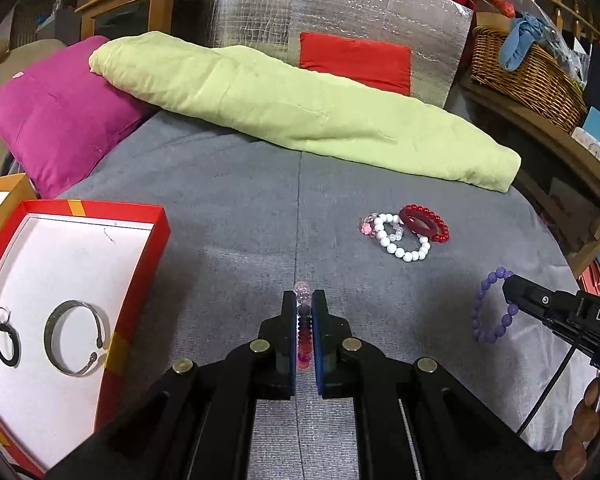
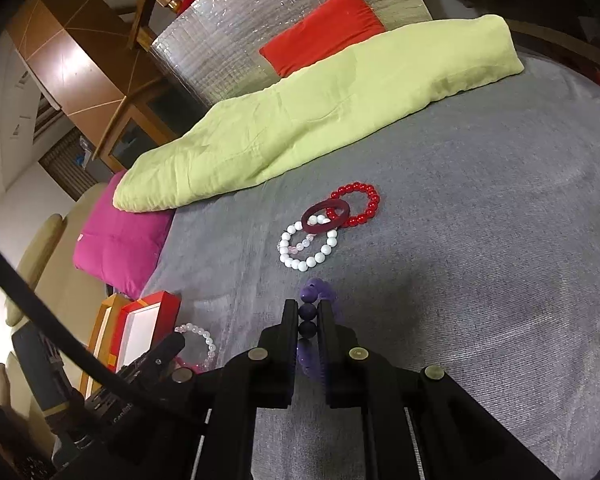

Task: Organize jewelry
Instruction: 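Carry the purple and pink-white bracelets over the tray and lower them inside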

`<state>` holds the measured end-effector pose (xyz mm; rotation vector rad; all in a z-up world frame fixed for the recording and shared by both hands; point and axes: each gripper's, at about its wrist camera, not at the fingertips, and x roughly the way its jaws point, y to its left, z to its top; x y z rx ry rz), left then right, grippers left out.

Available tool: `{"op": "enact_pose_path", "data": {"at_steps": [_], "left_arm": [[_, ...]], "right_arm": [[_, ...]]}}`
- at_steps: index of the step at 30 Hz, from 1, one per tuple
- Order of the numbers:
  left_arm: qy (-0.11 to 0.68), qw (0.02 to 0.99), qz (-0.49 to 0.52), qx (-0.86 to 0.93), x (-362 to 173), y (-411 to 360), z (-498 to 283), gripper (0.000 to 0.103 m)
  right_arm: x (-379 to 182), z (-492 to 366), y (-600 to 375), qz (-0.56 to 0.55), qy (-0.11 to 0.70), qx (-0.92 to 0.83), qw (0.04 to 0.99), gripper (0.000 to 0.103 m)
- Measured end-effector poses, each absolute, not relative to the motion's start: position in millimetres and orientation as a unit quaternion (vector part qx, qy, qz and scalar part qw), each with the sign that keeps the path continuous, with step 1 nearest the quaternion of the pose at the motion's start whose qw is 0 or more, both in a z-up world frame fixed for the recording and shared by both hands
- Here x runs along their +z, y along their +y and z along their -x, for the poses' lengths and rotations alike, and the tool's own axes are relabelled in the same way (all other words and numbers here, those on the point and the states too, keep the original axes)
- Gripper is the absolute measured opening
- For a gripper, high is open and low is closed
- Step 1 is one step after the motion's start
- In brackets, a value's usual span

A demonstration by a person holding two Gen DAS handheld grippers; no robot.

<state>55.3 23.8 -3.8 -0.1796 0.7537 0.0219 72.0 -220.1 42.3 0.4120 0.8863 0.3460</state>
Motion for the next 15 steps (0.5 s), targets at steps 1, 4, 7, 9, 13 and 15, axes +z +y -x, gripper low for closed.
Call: {"op": "enact_pose_path", "data": {"at_steps": [1,4,7,9,13,15], "left_arm": [[0.367,0.926,0.087,0.011,-3,24,-55,0.007],[0.365,0.927,0.085,0.014,-1,24,-53,0.007],[0.362,0.928,0.082,0.017,3,26,-49,0.007],[0.360,0.929,0.081,0.018,6,28,-47,0.007],[0.355,0.931,0.082,0.026,13,35,-40,0.007],[0.352,0.932,0.082,0.028,16,37,-37,0.007]], "right_arm": [[42,-72,-219,-0.195,0.424,0.166,0.869,0.010],[41,-72,-218,-0.192,0.425,0.168,0.868,0.010],[41,-71,-217,-0.189,0.426,0.169,0.868,0.010],[41,-71,-215,-0.186,0.427,0.171,0.868,0.010],[41,-70,-213,-0.181,0.427,0.172,0.869,0.010],[41,-69,-212,-0.179,0.428,0.173,0.869,0.010]]}}
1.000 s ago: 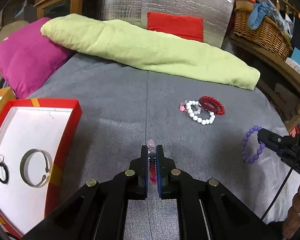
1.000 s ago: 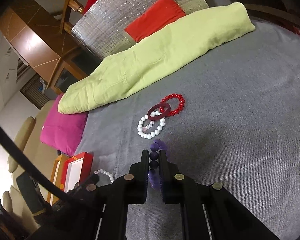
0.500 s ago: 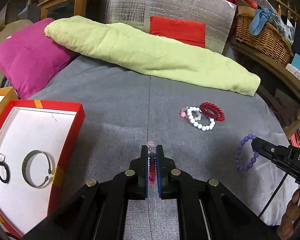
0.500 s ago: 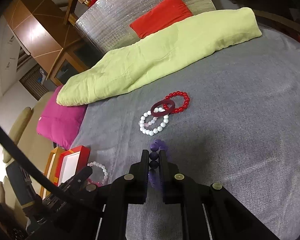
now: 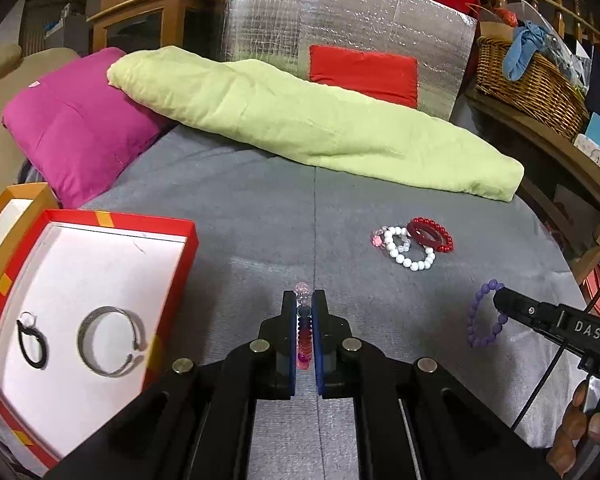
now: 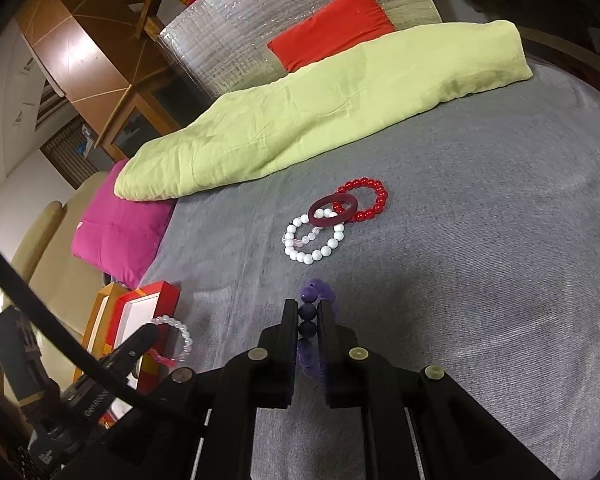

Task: Organize jewelry
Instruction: 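Carry the purple and pink-white bracelets over the tray and lower them inside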

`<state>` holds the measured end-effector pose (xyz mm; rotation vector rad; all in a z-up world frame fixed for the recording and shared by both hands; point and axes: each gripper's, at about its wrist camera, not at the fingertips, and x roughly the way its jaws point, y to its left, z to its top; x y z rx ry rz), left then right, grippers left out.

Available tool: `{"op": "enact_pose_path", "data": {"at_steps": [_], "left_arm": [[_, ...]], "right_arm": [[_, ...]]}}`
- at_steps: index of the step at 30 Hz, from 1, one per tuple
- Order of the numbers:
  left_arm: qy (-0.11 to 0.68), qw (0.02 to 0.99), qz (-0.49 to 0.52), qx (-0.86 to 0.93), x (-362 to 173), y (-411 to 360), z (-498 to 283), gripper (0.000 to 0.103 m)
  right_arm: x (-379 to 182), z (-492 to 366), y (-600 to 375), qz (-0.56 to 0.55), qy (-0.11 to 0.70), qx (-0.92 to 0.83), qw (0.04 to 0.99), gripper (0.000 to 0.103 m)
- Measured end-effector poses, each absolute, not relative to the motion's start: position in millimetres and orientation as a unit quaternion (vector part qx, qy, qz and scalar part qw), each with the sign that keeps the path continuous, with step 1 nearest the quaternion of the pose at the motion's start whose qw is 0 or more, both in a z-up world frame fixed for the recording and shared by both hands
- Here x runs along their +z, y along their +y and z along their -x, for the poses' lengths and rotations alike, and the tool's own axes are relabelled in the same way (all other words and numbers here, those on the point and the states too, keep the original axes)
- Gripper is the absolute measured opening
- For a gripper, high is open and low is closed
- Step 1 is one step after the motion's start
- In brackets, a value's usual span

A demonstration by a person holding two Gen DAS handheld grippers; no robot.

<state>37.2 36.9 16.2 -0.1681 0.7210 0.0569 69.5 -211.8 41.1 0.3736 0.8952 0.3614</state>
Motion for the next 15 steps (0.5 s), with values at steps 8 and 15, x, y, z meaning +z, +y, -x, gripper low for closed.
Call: {"op": "enact_pose_path", "data": {"at_steps": [8,15], "left_arm": [[0.333,0.938,0.086,0.044,34,51,-20,0.007],[0.308,0.940,0.116,0.086,44,101,3,0.007]], "right_arm": [[42,-66,-209,-0.171,0.425,0.176,0.871,0.010],[45,-61,-205,-0.163,0.421,0.183,0.873,0.010]]}}
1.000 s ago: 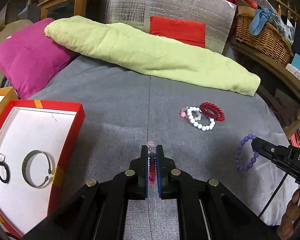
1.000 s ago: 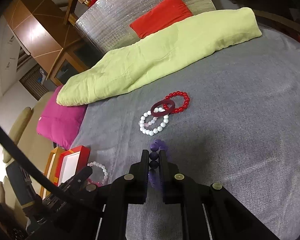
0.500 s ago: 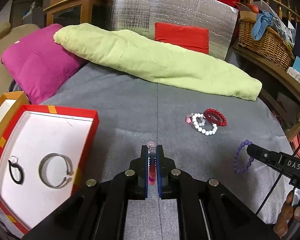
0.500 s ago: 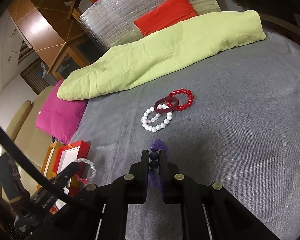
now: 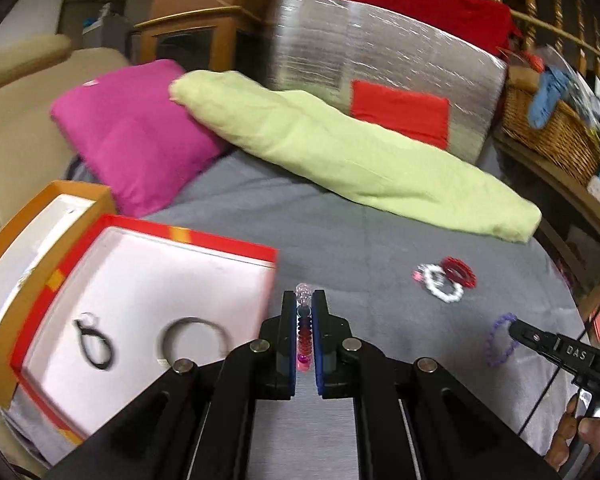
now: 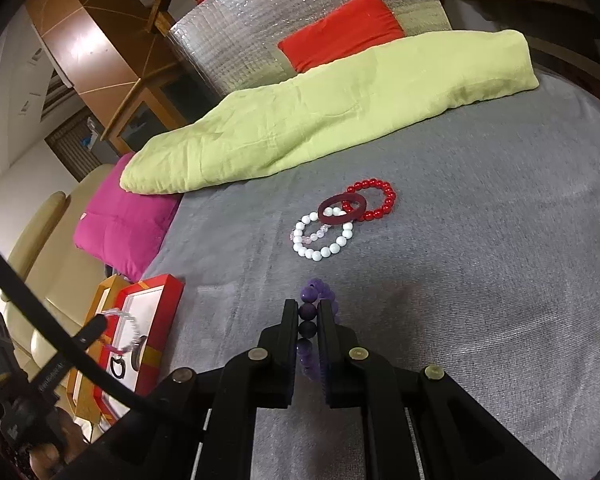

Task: Organize jewelry
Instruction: 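Carry the purple and pink-white bracelets over the tray and lower them inside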

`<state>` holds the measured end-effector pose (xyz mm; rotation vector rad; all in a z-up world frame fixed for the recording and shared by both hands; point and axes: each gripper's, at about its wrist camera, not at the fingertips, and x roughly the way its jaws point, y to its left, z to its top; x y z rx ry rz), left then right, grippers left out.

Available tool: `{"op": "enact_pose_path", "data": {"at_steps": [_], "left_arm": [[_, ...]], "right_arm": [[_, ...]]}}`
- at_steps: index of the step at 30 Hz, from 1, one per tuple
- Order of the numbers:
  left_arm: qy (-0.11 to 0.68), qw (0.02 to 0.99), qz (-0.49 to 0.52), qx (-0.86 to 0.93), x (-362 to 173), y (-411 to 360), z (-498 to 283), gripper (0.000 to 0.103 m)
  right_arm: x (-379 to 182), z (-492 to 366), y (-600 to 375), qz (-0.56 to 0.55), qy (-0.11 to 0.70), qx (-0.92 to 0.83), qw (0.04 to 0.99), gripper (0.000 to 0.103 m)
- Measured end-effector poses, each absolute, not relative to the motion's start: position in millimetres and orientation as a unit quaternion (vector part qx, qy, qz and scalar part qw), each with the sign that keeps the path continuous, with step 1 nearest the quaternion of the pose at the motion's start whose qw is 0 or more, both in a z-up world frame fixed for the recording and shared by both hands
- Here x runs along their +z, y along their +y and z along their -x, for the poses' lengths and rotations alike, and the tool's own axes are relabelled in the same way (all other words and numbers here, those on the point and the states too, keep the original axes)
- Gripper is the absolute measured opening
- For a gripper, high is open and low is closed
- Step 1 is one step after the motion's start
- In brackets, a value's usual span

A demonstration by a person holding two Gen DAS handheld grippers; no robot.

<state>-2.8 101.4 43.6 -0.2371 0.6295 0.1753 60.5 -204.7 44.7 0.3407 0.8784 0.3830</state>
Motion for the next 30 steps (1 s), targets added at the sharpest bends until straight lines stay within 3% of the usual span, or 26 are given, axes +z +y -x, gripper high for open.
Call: {"op": "enact_pose_path", "data": {"at_steps": [10,14,20,30], "left_arm": [[0.309,0.911,0.181,0.206,28,191,31,0.007],[0.321,0.891,0.236,0.217,16,211,27,0.007],[0.315,0.896,0.236,0.206,9,212,29,0.007],[0.316,0.878,0.300,0.199,-11,232,18,0.007]], "right_arm": [[50,-53,-174,-0.132,0.431,0.216,0.866,0.010],[70,-44,-121,-0.116,0.427,0.280,0.852,0.010],[89,-30,-22,-0.086,0.422,0.375,0.821,0.010],[51,-77,67,-0.033,0.462,0.364,0.808,0.010]]}}
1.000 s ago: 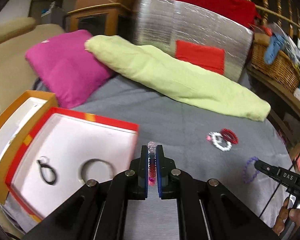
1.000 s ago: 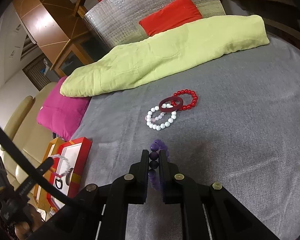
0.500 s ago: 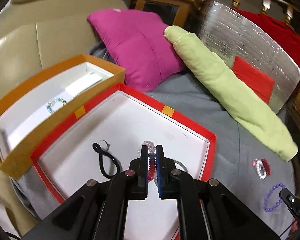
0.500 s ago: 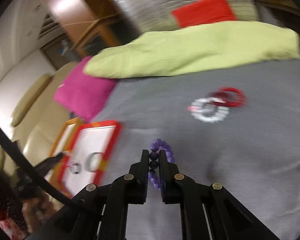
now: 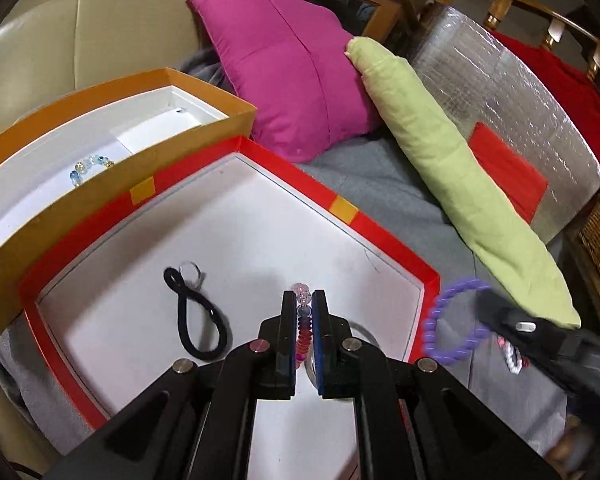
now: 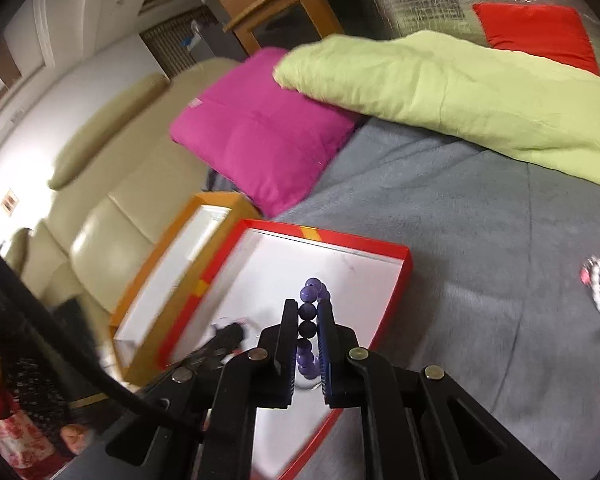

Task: Organize jewelry
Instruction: 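Carry the purple and pink-white bracelets over the tray and lower them inside, then open both tools to release the bracelets in the tray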

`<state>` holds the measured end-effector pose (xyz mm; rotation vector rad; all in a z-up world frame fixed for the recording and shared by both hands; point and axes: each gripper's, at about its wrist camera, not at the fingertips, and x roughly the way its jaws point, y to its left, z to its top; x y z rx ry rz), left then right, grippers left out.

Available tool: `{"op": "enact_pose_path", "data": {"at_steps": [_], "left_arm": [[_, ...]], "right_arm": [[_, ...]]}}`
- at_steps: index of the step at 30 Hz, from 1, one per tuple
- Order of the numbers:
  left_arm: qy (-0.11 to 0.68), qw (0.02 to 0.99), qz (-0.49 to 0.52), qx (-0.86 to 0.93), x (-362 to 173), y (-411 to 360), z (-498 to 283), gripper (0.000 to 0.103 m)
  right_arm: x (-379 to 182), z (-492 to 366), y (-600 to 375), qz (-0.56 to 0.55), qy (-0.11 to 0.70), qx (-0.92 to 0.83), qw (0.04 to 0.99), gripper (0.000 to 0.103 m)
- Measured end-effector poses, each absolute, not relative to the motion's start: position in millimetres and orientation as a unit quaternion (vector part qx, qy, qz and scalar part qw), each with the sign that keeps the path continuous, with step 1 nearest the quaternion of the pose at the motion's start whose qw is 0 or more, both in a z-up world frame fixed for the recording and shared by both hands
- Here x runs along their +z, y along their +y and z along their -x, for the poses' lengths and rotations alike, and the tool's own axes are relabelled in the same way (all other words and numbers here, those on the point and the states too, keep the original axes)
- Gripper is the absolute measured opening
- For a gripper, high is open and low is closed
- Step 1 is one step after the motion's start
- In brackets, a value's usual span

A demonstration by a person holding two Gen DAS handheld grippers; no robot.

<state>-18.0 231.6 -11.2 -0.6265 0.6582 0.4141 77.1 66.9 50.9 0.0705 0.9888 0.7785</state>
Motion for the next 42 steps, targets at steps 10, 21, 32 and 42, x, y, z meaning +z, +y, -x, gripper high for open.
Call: {"op": "enact_pose_path", "data": {"at_steps": [10,21,32,42], "left_arm": [[0.316,0.866,0.332,0.200,-20,251,-2,0.007],[0.368,0.840,0.324,0.232,-40,255,-9,0.008],[0.370,0.838,0.321,0.240,-41,257,-9,0.008],[0.365,0.838,0.324,0.245,-39,258,-6,0.008]], "right_arm": [[20,-119,112,-0.025,0.483,0.364,0.796,0.010],[-9,-127,114,0.024,0.504,0.325,0.800,0.010],[-7,-126,115,0.030,0.505,0.322,0.800,0.010],[-6,-124,120,0.038,0.500,0.326,0.802,0.010]]}}
